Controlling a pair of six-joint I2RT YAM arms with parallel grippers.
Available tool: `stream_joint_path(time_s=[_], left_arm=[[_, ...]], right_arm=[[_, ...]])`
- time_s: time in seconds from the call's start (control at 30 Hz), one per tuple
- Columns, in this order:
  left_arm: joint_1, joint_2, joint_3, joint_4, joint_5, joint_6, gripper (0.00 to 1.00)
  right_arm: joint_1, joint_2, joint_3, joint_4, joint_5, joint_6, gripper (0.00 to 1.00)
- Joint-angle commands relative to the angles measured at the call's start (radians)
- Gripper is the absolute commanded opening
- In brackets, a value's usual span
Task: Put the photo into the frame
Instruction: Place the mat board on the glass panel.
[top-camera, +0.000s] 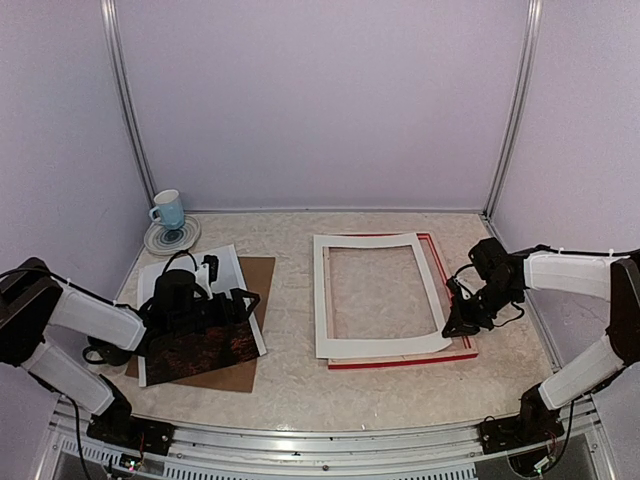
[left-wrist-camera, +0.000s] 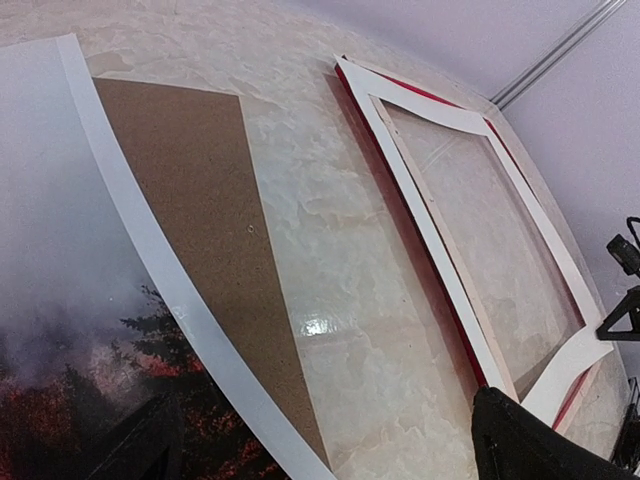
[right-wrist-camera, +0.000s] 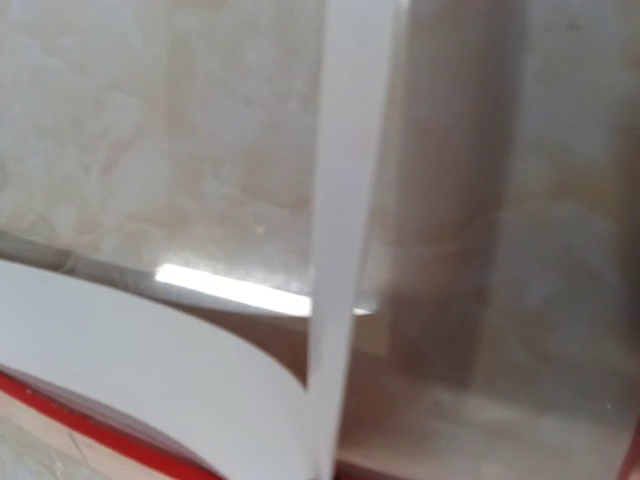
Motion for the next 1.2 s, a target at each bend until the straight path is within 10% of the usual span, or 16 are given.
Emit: stream_joint_path(time_s=[0.0,1.17], left_arm=[[0.017,0.002,-0.011,0.038,0.02,0.014,0.99],[0.036,-0.002,-0.014,0.047,0.041,0.004,0.99]], right_arm=[[-0.013,-0.011,0.028,-0.05,0.057,-0.005,0.01],[-0.016,-0.108,0.145,-0.156,0.099,-0.05,0.03]])
